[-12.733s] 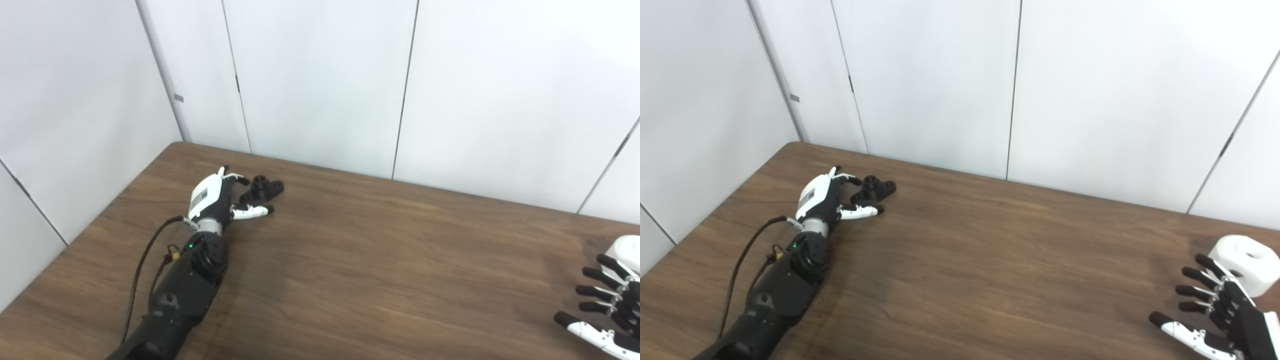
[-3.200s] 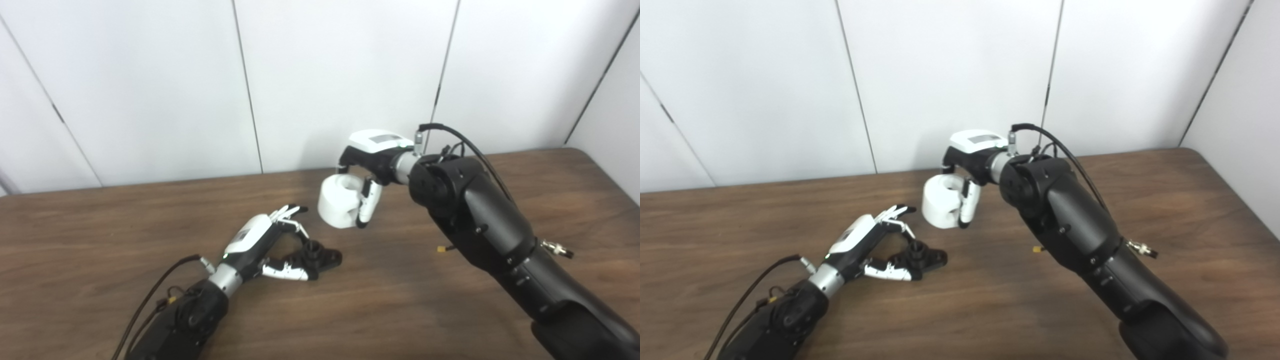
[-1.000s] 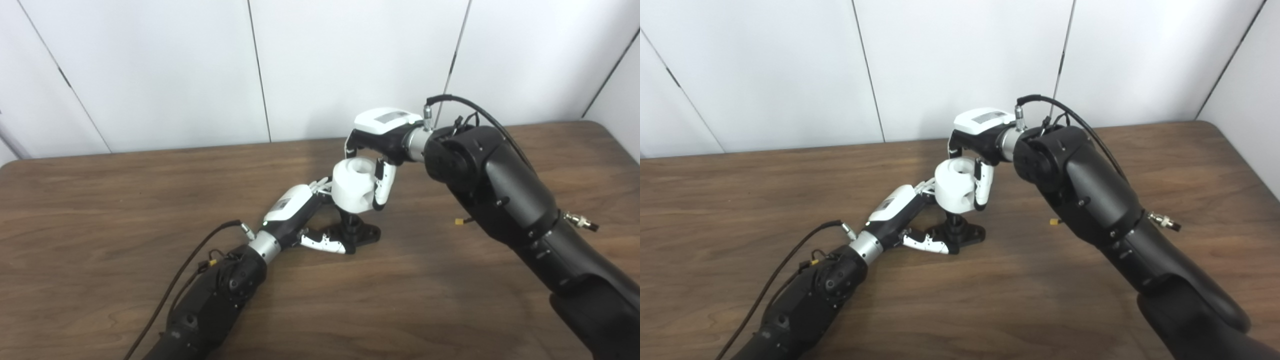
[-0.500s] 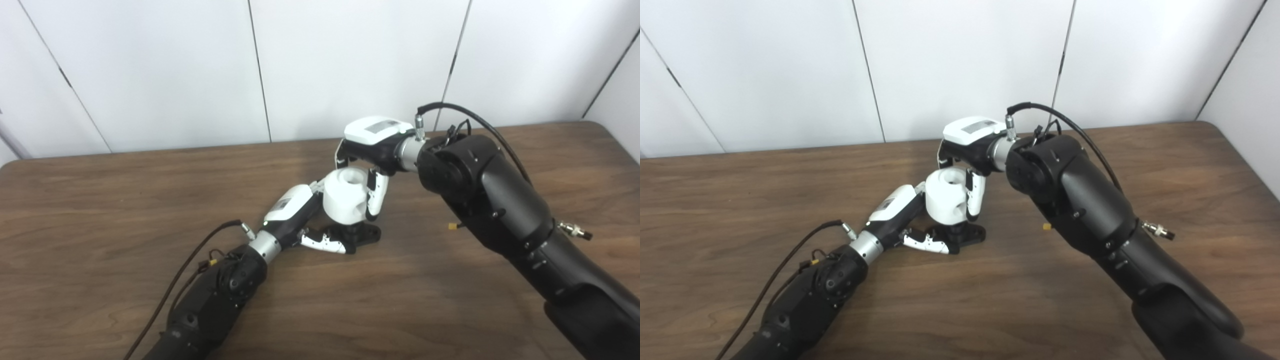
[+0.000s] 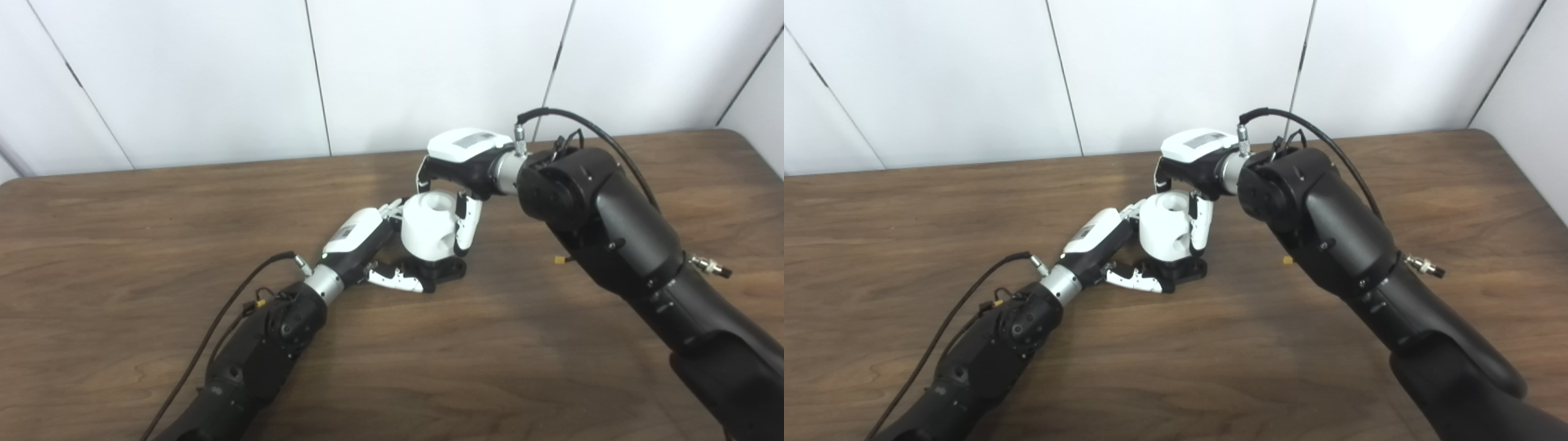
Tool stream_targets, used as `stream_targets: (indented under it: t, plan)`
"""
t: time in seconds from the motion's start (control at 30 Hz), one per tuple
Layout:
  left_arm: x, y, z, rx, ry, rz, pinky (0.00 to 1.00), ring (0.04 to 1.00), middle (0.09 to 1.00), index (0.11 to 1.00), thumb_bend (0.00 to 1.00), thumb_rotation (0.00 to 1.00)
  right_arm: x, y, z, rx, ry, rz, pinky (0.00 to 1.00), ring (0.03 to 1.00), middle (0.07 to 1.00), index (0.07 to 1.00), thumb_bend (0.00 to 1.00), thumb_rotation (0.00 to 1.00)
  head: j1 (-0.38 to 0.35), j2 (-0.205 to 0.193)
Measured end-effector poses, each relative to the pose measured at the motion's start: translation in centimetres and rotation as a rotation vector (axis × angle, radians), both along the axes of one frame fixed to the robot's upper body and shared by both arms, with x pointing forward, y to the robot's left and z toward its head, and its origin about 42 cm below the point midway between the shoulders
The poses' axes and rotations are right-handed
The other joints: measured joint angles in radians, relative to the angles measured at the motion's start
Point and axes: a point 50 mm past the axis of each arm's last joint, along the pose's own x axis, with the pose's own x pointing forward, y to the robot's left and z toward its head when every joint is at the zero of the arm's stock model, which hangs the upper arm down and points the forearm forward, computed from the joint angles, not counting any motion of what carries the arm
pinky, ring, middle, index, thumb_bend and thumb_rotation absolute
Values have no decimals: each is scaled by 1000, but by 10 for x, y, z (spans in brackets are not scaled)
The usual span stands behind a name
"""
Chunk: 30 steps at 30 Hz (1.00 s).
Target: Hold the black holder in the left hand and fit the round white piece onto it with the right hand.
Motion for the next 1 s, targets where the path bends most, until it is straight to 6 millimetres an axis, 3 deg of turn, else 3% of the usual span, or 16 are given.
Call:
stream_targets:
  t: [0.17, 0.33, 1.0]
  plan:
    - [-1, 1, 0, -2, 0, 2, 963, 1000, 940, 481, 524, 56, 0, -4, -2, 19, 10, -8, 685, 757, 725, 484, 522, 136, 9, 5]
    - [-1, 1, 0, -3, 0, 3, 966, 1000, 943, 481, 524, 57, 0, -6, -4, 26, 8, -14, 736, 794, 770, 485, 522, 139, 15, 9]
    - [-3, 2, 0, -4, 6, 19, 972, 1000, 937, 481, 524, 57, -5, 8, -9, 2, -21, 34, 681, 794, 763, 486, 521, 138, 23, 23]
